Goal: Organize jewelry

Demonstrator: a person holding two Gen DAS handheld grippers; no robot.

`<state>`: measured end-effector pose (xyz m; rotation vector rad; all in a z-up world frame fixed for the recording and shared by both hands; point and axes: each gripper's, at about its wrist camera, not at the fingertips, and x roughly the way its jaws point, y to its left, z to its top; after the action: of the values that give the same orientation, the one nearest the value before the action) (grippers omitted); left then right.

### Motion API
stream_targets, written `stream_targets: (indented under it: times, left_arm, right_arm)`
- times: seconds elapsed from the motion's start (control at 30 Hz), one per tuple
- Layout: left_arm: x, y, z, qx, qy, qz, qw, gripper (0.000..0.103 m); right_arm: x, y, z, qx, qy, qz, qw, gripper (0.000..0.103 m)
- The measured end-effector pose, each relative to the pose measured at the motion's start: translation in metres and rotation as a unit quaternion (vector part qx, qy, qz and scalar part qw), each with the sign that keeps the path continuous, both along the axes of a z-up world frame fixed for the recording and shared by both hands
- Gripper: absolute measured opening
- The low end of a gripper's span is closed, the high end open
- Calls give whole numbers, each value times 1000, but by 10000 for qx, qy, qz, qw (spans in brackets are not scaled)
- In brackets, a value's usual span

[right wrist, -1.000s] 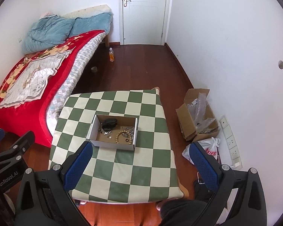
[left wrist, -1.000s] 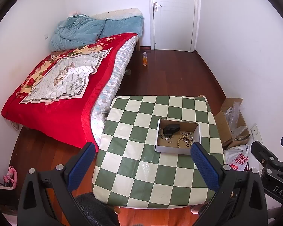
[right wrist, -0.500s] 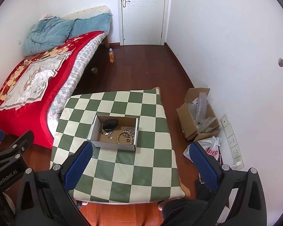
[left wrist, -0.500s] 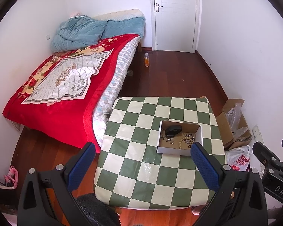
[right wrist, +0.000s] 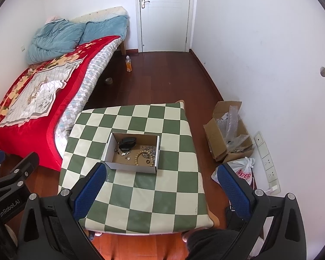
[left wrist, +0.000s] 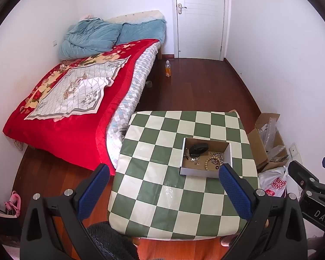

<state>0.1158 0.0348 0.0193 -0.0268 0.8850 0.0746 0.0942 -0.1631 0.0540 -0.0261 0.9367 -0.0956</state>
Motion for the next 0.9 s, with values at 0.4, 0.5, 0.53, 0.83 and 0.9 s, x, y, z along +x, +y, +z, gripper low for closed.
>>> stream_targets:
  times: [0.4, 0.5, 0.53, 0.83, 0.9]
  left_arm:
    - [-4, 1, 0, 11, -22, 29, 10000, 103]
    - [-5, 1, 1, 24, -20, 19, 10000, 103]
    - [-7, 1, 0, 31, -22, 21, 10000, 103]
    - [-10, 3, -2, 24, 30, 28, 10000, 103]
    - [-10, 4, -2, 29, 31, 32, 10000, 103]
  right_arm:
    - [0, -2, 0, 5, -2, -4, 10000, 103]
    - [0, -2, -1, 7, 17, 12, 10000, 103]
    - [0, -3, -1, 0, 27, 14, 10000, 103]
    - [0, -3, -1, 3, 42, 39, 10000, 103]
    - [0, -3, 0, 0, 40, 29, 10000, 103]
